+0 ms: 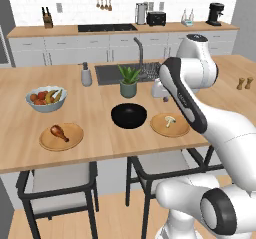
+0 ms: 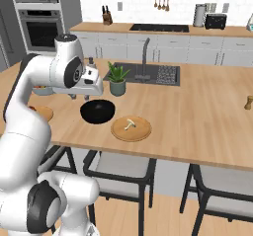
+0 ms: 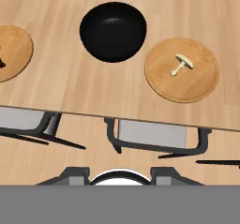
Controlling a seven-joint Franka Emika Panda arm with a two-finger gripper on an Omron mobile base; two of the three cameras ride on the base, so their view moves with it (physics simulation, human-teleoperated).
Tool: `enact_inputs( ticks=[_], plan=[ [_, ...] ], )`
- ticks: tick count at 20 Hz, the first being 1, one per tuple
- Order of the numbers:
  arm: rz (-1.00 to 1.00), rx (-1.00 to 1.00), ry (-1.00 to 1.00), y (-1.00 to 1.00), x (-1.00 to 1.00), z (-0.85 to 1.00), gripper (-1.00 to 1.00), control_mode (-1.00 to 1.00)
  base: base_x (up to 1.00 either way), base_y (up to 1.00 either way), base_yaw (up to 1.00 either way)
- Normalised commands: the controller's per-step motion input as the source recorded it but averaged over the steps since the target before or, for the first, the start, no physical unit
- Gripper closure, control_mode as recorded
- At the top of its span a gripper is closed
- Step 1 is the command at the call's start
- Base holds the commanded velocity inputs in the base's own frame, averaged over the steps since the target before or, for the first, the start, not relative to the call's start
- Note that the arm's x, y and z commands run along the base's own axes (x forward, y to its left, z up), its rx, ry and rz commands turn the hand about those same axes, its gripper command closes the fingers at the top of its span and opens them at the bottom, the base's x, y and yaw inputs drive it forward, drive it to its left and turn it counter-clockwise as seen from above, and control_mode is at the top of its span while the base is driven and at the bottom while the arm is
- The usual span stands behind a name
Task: Pick the chicken drumstick and mushroom from their plates and place them in the bowl. Then put the bowl in the fridge.
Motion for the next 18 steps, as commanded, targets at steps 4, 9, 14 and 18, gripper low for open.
enact_inputs(
  ticks=[4, 9, 14, 18],
  plan=[
    [0.00, 0.00, 0.02, -0.09, -0.02, -0.23, -1.00, -1.00, 0.00, 0.00, 0.00],
    [-0.16, 0.06, 0.10, -0.70, 0.19, -0.55, -1.00, -1.00, 0.00, 0.00, 0.00],
    [-0.22, 0.05, 0.09, -0.60, 0.58, -0.42, -1.00, -1.00, 0.00, 0.00, 0.00],
    [-0.20, 0.01, 0.10, -0.41, 0.55, -0.61, -1.00, -1.00, 0.00, 0.00, 0.00]
  ],
)
